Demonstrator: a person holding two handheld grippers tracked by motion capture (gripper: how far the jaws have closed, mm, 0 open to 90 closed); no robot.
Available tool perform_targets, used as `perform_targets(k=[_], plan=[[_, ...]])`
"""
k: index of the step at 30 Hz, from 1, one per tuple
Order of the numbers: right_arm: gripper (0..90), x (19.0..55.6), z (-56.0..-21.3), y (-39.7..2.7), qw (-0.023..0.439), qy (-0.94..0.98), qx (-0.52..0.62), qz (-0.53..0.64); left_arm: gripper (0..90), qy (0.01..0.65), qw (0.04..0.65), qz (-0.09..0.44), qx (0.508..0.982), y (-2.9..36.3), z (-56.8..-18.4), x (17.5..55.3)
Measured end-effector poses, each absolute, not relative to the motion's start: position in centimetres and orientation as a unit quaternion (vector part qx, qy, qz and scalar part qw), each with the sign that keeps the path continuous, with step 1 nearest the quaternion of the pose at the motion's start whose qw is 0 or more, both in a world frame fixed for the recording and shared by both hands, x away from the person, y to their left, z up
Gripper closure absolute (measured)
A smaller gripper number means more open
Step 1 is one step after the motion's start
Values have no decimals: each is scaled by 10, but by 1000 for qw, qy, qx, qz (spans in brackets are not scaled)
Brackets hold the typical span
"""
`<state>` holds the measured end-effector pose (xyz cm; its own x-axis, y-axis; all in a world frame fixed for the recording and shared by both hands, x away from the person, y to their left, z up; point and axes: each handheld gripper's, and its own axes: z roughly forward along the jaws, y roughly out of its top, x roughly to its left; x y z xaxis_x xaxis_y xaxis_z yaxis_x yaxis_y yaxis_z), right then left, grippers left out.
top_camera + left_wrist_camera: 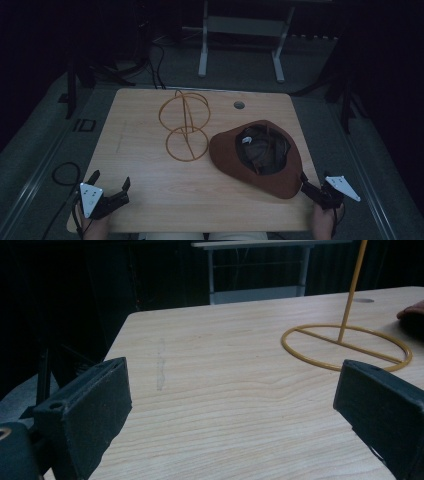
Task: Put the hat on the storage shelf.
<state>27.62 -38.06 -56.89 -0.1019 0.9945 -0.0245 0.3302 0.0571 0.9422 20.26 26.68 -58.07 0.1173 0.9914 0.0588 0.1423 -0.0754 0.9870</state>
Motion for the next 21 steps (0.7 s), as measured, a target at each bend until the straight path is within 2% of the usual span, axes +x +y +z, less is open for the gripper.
perform_targets(k=[10,11,15,21], plan=[[136,277,-569,-382,381,612,547,425,27,484,470,451,584,264,-581,202],[136,277,-566,-382,361,614,553,433,27,484,469,452,585,264,-581,202],[139,276,-556,-379,336,618,558,441,27,481,472,448,588,262,-581,203],[139,277,-540,-368,333,635,545,434,27,477,475,446,590,260,-580,202]])
